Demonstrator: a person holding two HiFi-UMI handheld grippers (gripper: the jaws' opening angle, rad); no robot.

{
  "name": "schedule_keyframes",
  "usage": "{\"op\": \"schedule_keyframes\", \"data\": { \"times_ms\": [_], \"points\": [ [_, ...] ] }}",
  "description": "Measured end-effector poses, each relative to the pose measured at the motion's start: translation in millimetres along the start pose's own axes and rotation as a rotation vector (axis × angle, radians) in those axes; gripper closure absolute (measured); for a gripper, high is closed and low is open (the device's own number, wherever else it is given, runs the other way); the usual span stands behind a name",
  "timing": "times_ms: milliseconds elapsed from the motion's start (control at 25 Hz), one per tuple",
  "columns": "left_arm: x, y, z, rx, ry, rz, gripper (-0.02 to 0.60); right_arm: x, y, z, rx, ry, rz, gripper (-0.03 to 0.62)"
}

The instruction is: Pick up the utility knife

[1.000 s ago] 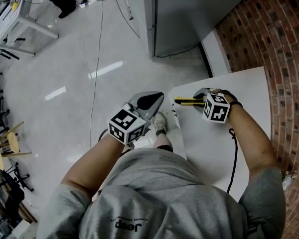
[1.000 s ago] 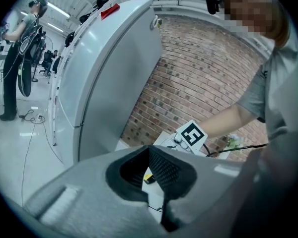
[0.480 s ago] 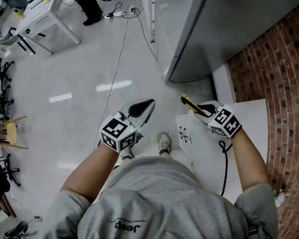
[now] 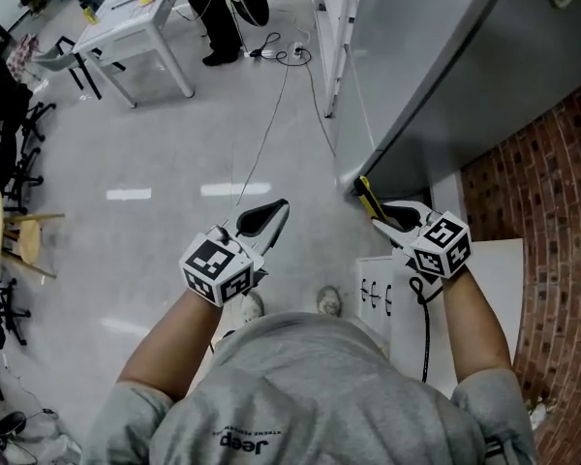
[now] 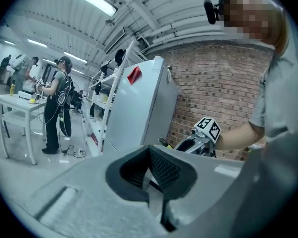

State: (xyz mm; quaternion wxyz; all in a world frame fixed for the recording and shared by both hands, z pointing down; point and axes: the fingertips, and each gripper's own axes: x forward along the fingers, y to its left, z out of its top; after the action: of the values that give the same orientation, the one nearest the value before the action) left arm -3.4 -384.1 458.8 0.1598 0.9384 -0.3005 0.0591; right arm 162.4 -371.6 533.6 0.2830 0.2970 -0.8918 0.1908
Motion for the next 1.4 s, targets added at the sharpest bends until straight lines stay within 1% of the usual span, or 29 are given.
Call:
{"op": "schedule_keyframes", "data": {
  "times_ms": [200,320,480,600,800,1080,1400],
  "points": [
    [-33.8,22.2,22.0,-0.015,-0.033,0.035,0.584,18.3,17.1,41.7,-0.004,-0.048,0.021,0.47],
    [-49.6,32.3,36.3,-0.013,-0.054,0.055,0.584,23.9,24.1,69.5,0.017,-0.102,0.034,0.47],
    [-68.3,42.3,51.8,-0.037,-0.066,0.056,0.583,26.4,37.2,107.4,0.028,-0.178,0.058,0.471],
    [-79.5,47.2,60.7,-0.024,-0.075,0.067,0.584,25.4,44.6,130.6,0.028,-0.227,0.066,0.47],
    [-96.3,56.9,76.2,0.001,-0.1,0.096,0.583,24.9,52.2,162.8,0.03,-0.293,0.075,0.47],
    [-118.2,72.2,99.1,0.005,-0.122,0.128,0.583,19.6,58.5,209.4,0.057,-0.388,0.086,0.47],
    [-130.5,76.2,116.0,0.021,-0.142,0.14,0.583,2.0,63.5,243.1,0.083,-0.5,0.078,0.47]
  ]
}}
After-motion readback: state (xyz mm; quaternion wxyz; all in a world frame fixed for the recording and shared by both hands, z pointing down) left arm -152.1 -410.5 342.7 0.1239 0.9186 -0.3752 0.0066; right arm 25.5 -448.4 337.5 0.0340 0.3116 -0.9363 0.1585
